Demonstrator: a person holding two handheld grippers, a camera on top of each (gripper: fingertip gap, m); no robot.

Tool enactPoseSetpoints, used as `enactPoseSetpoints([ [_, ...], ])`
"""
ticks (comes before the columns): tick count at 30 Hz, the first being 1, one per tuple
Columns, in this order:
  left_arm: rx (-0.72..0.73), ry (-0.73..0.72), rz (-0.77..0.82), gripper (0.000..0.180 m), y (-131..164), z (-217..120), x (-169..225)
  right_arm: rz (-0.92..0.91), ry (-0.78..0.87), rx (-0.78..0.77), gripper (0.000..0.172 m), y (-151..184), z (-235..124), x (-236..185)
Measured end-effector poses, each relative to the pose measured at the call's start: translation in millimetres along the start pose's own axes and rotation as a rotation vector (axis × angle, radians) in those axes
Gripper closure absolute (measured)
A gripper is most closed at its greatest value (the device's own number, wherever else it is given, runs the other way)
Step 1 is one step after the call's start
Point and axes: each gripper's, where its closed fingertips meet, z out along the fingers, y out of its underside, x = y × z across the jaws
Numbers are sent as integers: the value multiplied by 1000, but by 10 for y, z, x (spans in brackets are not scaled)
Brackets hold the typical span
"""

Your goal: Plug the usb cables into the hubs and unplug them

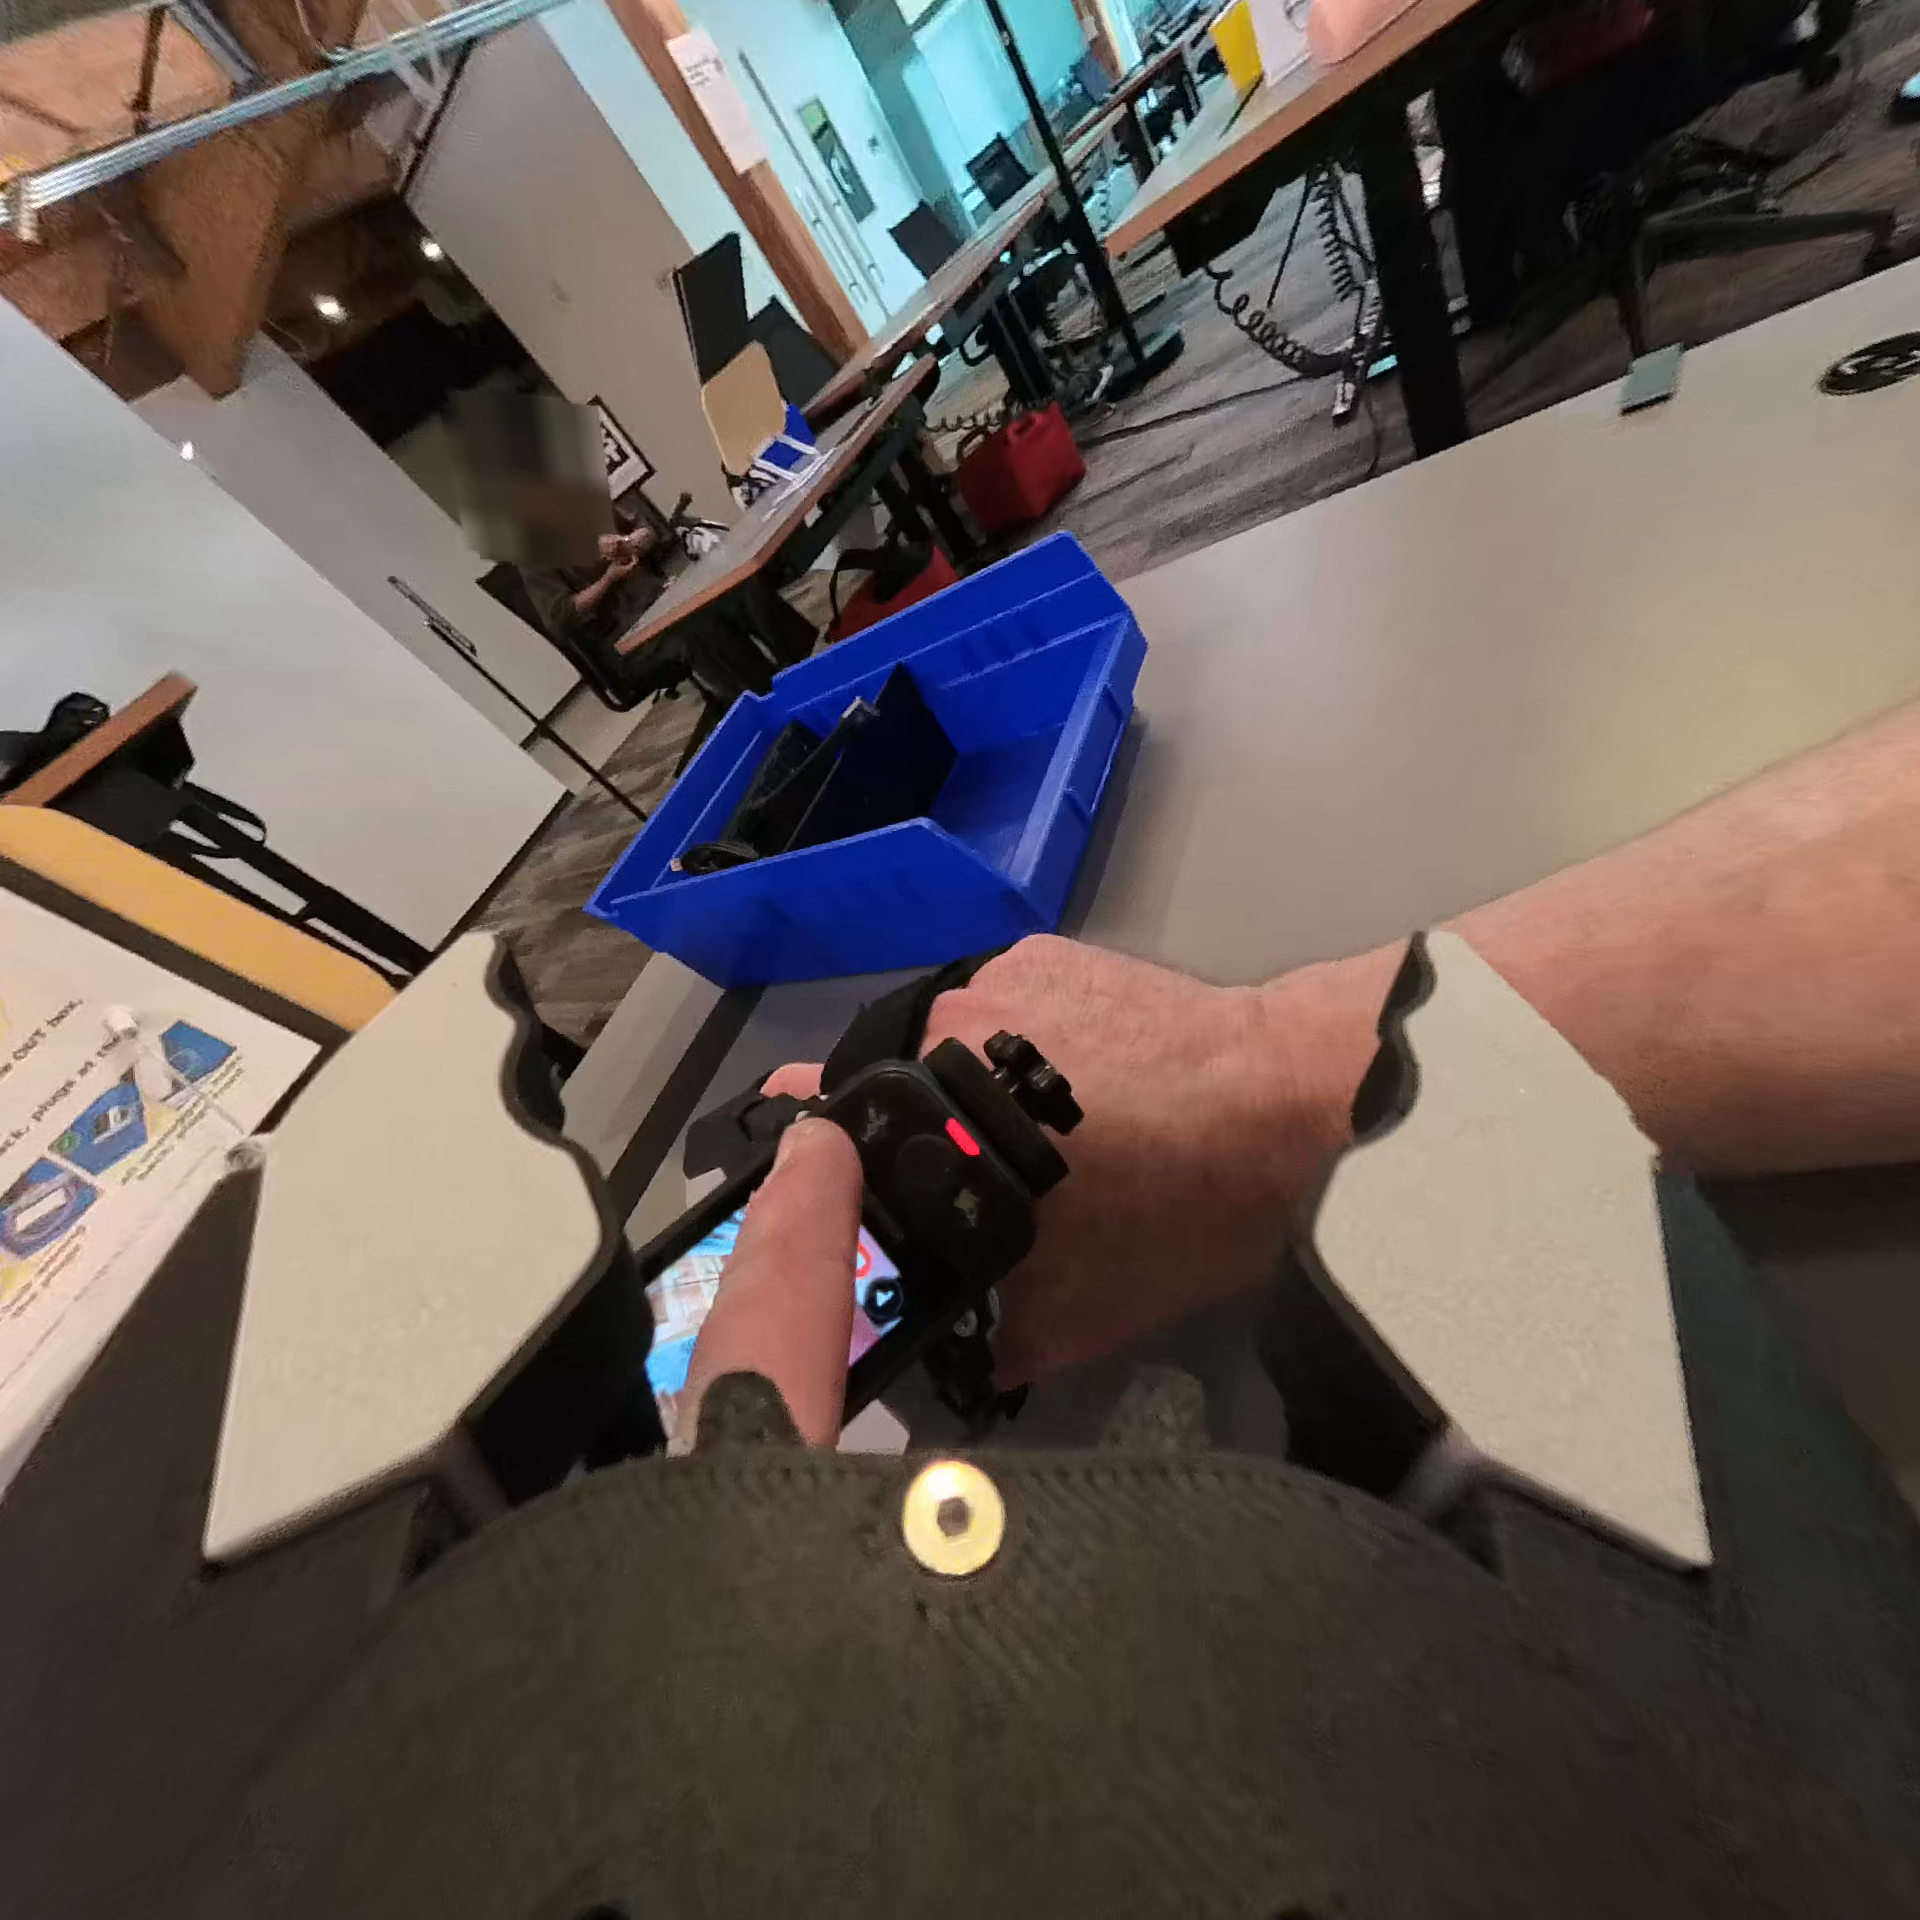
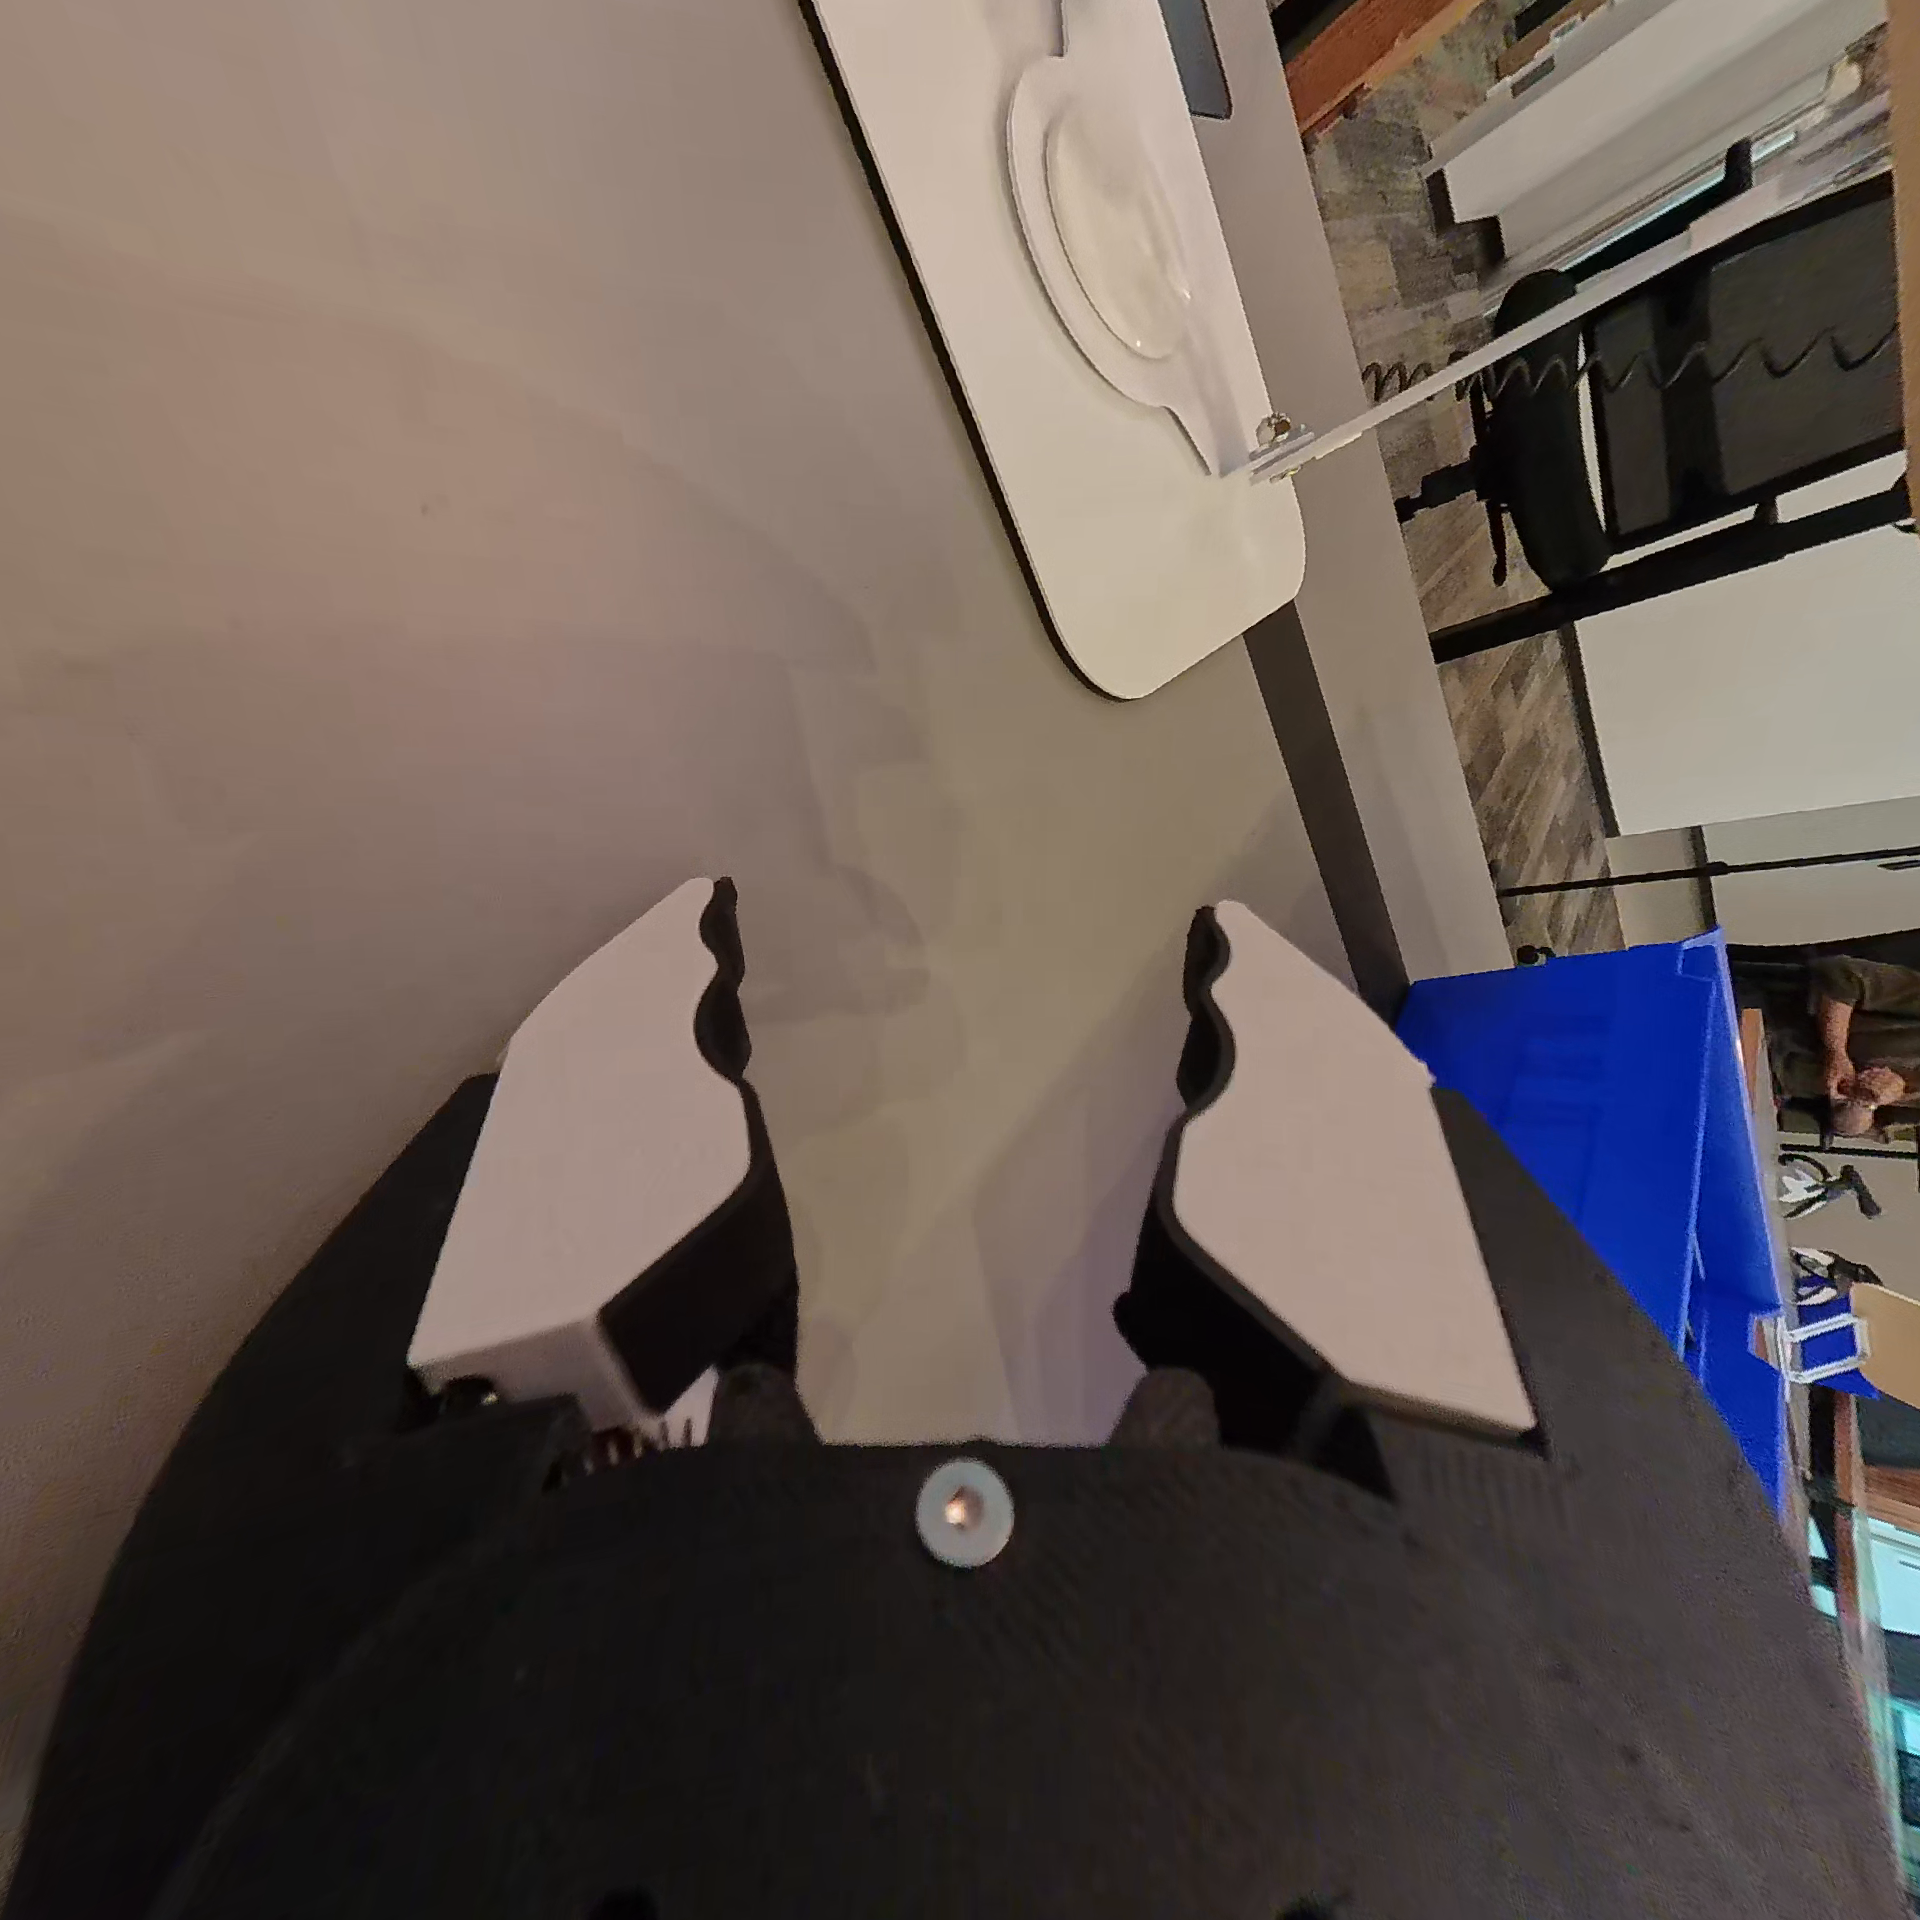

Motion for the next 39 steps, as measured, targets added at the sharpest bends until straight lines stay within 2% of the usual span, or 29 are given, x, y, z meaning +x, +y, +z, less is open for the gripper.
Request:
enactPoseSetpoints([
  [4,94,-36,41,36,-206,-134,-35,-3,-1,1,86,2,-18,-1],
  [12,120,-117,-28,45,-189,-390,-417,33,-9,11,85,51,-9,27],
  [15,119,-176,-25,54,-128,-523,-577,38,-2,12,85,93,-12,58],
  [18,130,-269,-71,81,-36,-789,-880,48,7,14,86,158,-13,99],
  [22,46,-457,-93,113,270,-1341,-1509,68,7,32,90,215,-18,145],
  [25,-78,-623,-51,126,549,-1934,-2102,86,-5,40,92,240,7,133],
  [27,-214,-691,-41,127,814,-2307,-2469,96,-11,46,93,243,15,130],
  [30,-380,-717,-69,124,1220,-2711,-2895,97,-18,61,99,242,26,116],
  [32,-447,-664,-91,124,1467,-2809,-3064,97,-18,66,102,241,32,111],
  [34,-552,-546,-160,113,1819,-2786,-3130,105,-25,73,105,240,39,102],
  [39,-777,-256,-146,96,2574,-2690,-3013,120,-35,85,106,249,49,106],
])
